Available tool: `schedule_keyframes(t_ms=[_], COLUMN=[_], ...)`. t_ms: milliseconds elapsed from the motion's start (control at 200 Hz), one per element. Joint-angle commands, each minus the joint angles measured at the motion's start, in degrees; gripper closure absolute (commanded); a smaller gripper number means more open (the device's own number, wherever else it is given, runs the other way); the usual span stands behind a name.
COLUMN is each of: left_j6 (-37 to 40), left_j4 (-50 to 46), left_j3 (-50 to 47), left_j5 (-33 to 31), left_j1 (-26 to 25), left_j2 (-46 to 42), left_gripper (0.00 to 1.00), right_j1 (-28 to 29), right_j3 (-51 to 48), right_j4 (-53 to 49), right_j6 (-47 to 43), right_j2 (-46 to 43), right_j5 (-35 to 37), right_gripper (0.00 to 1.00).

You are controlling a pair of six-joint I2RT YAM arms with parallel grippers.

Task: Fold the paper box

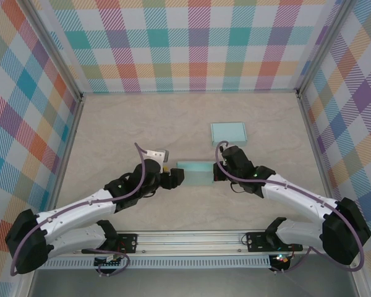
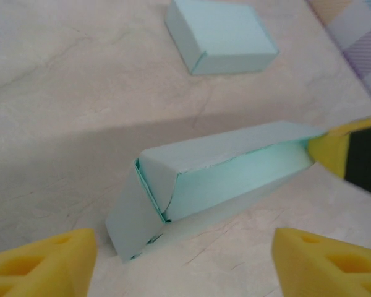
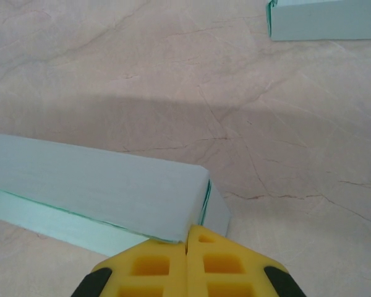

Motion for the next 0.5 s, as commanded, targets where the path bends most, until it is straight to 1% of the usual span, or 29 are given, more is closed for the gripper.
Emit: schedule_keyframes(t_ms=[0, 40, 160, 210, 300, 415, 495], left_j6=[-2.33, -3.63, -6.61, -7.44, -8.38, -9.76, -11.49], left_j4=[-1.78, -1.87, -1.13, -0.44, -0.69, -0.73, -0.04], left_j3=[-0.07, 0.04, 0.86, 1.56, 3.66, 4.79, 4.31], left_j5=[-3.49, -5.28, -9.49, -9.97, -9.5, -8.56, -8.17], left_j1=[-0.72, -0.72, -0.57, -0.38, 0.12, 0.51, 0.68], left_j2=[-3.24, -3.77, -2.75, -1.44, 1.74, 5.77, 7.6], left_gripper=[0.18, 0.14, 0.09, 0.05, 0.02, 0.02, 0.07], right_j1=[1.01, 1.2, 1.93, 2.25, 3.06, 4.14, 4.76], right_j3=[-3.33, -3.6, -3.34, -3.12, -2.95, -2.95, -2.9], right_j4=[-1.3, -0.86, -0.85, -0.91, -1.09, -0.74, -0.26], right_j6=[-1.09, -1.39, -2.55, -3.14, -3.88, -4.6, -5.03], right_j2=[-0.27, -0.68, -1.0, -1.07, -1.05, -0.88, -0.7], right_j5=[1.81, 2.09, 2.64, 2.87, 3.93, 6.2, 7.67], right_gripper=[1.0, 1.0, 1.0, 1.0, 1.0, 1.0, 1.0])
